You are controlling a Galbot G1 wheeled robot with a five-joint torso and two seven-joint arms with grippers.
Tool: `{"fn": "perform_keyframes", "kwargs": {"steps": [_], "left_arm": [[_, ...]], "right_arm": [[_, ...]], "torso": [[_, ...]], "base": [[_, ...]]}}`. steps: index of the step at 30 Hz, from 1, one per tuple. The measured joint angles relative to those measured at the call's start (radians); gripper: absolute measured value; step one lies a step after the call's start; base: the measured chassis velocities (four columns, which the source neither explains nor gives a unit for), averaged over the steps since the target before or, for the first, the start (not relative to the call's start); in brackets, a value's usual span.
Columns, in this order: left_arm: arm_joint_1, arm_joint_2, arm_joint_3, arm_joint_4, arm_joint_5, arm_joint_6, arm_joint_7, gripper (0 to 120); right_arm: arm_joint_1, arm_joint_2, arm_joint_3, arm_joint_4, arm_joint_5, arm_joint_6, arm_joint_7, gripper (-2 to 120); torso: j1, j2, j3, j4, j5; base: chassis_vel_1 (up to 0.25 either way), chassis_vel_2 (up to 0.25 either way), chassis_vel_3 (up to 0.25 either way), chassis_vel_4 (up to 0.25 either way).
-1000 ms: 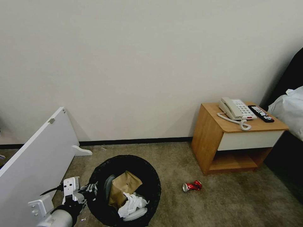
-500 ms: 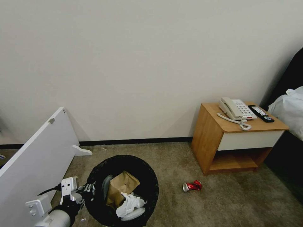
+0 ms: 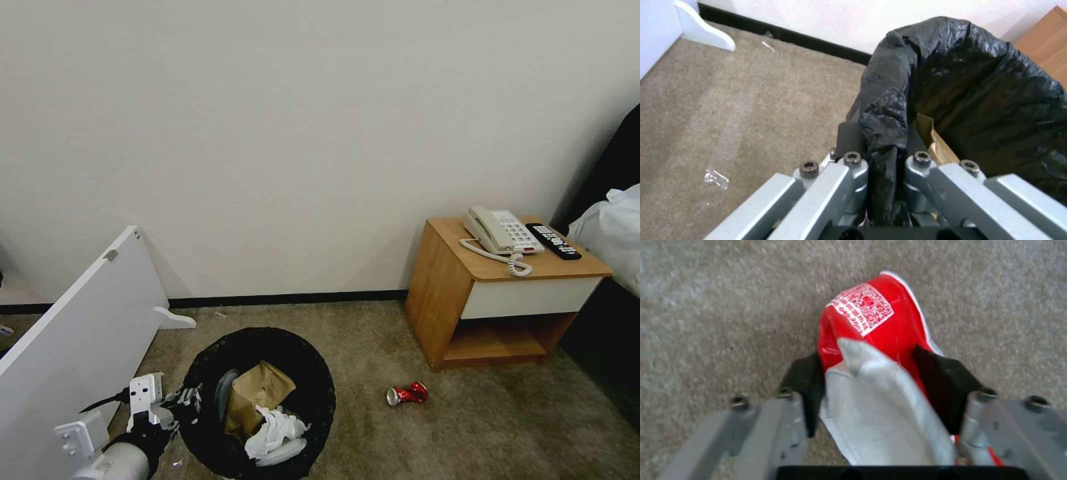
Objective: Pick up the trash bin, then pick up the garbage from the floor and place it into the trash bin.
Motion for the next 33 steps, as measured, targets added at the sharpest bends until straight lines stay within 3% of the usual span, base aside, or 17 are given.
{"fn": "perform_keyframes", "kwargs": {"steps": [2,5,7,13,25,33], "left_arm": [[0.004,0.002,-0.002,0.000,0.000,0.000,0.000,4],[0.005,0.002,-0.004,0.000,0.000,0.000,0.000,4],[0.007,0.002,-0.004,0.000,-0.001,0.000,0.000,4],[0.007,0.002,0.008,0.000,0.002,0.000,-0.001,4],[-0.004,0.040,0.031,0.000,-0.025,0.001,-0.010,4],[-0.019,0.024,0.040,0.000,-0.085,0.002,-0.017,4]], "right_arm": [[-0.010,-0.003,0.008,0.008,-0.004,-0.002,0.002,37],[-0.018,-0.005,0.013,0.017,-0.005,-0.004,0.002,30],[-0.030,-0.008,0.021,0.036,-0.008,-0.008,0.003,17],[-0.056,-0.011,0.040,0.072,-0.006,-0.012,-0.002,4],[-0.125,-0.017,0.145,0.190,-0.010,-0.013,-0.018,3],[-0.177,-0.018,0.306,0.338,0.077,0.175,-0.093,3]], "torso": [[0.000,0.000,0.000,-0.0002,-0.0003],[0.000,0.000,0.000,-0.0003,-0.0002],[0.000,0.000,0.000,-0.0002,-0.0002],[0.000,0.000,0.000,0.0000,0.0001],[0.000,0.000,0.000,0.0003,0.0002],[0.000,0.000,0.000,0.0005,0.0001]], "base": [[0.000,0.000,0.000,0.000],[0.000,0.000,0.000,0.000],[0.000,0.000,0.000,0.000],[0.000,0.000,0.000,0.000],[0.000,0.000,0.000,0.000],[0.000,0.000,0.000,0.000]]}}
